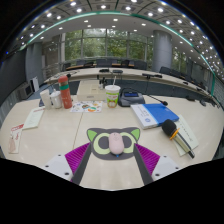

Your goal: Arrange mouse

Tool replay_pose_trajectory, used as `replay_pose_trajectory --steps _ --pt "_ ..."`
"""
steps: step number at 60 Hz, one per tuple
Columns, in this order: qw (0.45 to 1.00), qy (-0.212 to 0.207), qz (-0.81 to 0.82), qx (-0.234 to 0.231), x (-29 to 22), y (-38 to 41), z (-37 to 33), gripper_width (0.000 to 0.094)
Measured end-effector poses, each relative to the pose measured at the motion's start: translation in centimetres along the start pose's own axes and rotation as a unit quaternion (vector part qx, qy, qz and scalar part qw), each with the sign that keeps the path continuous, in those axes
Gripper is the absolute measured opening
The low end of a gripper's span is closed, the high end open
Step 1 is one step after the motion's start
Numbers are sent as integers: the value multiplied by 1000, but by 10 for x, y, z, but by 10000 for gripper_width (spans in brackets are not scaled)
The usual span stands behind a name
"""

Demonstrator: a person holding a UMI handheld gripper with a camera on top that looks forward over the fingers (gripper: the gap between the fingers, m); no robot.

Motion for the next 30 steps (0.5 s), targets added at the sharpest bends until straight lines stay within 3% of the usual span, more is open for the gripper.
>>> replay_pose_trajectory --steps 16,30 --pt "999 -29 -11 18 17 46 -167 854" --pt "999 -42 -24 17 38 71 -238 856"
Point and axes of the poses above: the point between the fingertips, and its own axes, seen from behind it with the camera up: y to the left, x down, z forward, the way the camera looks, the point moved 10 cm from there along -z, backward, against the way the camera looks, and after that the axes turned 3 degrees about -x, right-handed, at the moved point
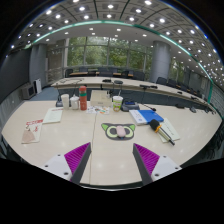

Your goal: Arrange mouse

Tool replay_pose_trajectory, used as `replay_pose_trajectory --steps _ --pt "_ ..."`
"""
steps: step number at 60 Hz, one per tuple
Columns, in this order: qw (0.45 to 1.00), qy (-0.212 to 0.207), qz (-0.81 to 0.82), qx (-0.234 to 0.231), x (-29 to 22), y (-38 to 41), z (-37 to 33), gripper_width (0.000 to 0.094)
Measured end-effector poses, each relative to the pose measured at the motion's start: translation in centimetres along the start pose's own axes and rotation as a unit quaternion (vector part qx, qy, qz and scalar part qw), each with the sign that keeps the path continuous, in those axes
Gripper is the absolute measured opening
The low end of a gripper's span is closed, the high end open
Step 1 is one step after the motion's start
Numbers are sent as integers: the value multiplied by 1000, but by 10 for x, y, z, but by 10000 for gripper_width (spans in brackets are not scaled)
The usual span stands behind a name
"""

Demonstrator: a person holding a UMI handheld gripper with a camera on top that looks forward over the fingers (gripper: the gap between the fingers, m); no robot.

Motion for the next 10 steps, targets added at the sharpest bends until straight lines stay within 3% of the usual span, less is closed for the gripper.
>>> replay_pose_trajectory --steps 10 --pt "1000 -7 10 4 2 9 -19 852"
Point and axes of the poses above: the point between the fingertips, and its own axes, seen from behind it with the camera up: y to the left, x down, z forward, the way the camera looks, the point moved 10 cm from there along -z, backward, against the way the camera looks, and after that the axes turned 3 degrees about -x, right-handed, at the moved point
